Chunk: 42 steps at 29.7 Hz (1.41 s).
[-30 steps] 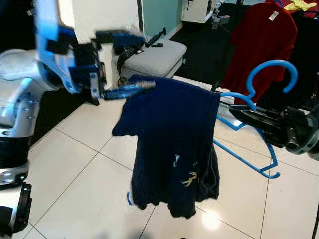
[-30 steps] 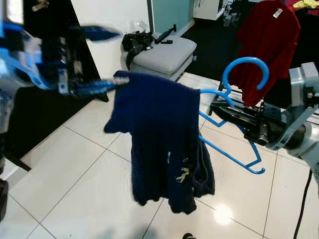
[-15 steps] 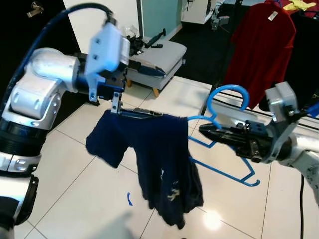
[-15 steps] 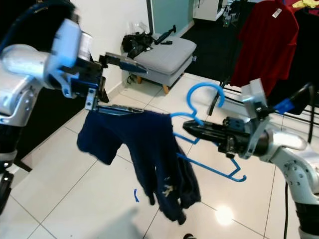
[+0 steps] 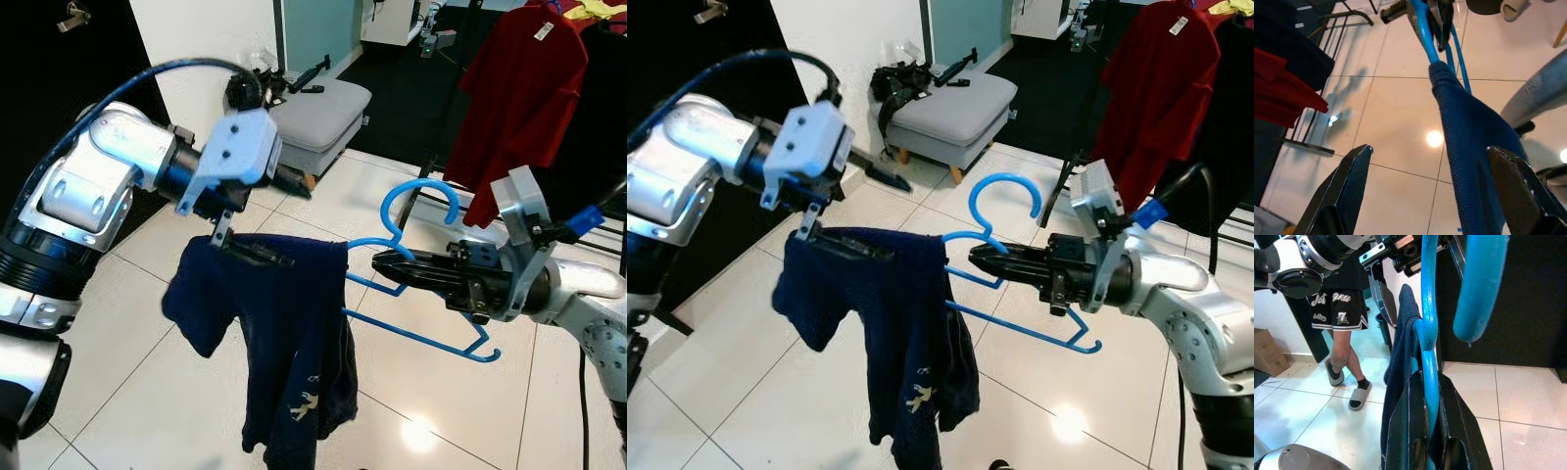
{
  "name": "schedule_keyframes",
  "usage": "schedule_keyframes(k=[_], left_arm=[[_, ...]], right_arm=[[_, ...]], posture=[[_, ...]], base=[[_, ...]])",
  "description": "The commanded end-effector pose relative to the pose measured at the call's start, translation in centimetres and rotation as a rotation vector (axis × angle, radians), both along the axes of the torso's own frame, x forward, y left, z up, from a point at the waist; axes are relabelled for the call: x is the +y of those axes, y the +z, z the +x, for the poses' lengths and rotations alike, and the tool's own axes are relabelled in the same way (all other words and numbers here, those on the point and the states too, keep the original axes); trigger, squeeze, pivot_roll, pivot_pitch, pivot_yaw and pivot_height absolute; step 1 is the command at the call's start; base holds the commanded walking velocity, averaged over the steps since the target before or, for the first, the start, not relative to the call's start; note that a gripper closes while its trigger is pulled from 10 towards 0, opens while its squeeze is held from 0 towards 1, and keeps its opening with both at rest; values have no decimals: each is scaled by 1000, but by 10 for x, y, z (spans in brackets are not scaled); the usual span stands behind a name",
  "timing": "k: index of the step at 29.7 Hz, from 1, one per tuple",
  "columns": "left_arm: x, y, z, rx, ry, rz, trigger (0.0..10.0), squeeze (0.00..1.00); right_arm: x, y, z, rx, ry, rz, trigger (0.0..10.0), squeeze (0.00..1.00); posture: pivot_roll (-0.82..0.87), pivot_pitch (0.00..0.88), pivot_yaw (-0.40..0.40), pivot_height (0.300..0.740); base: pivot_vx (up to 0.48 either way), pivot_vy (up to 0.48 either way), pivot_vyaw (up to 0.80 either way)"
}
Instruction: Hang hanger
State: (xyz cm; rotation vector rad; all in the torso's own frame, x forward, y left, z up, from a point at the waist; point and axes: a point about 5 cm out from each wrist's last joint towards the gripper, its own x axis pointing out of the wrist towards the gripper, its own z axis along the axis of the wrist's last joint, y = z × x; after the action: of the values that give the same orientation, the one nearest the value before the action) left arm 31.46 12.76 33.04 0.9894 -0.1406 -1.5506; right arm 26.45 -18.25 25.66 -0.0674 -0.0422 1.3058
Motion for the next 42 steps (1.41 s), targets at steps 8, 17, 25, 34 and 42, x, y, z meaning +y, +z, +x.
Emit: schedule_keyframes(k=[8,17,25,34,42], left_arm=[[11,-13,1,36,10,101,0,0],[13,-16,6,23,31,115,0,0],[14,-18,10,14,50,113,0,0],[14,-20,13,20,47,103,0,0],[20,-9,19,-25,106,50,0,0]], right_arm=[[6,9,-4,-62,23,-2,10000,0],[7,9,-5,-67,22,2,10000,0],[8,8,-4,-71,13,4,10000,0],[9,4,-3,-74,-4,13,10000,1000],[-25,0,4,-94,-201,-21,10000,1000]], posture=[[16,119,85,740],[15,122,85,740],[16,123,86,740],[13,123,86,740],[20,123,81,740]], base=[[0,0,0],[0,0,0],[0,0,0],[0,0,0],[0,0,0]])
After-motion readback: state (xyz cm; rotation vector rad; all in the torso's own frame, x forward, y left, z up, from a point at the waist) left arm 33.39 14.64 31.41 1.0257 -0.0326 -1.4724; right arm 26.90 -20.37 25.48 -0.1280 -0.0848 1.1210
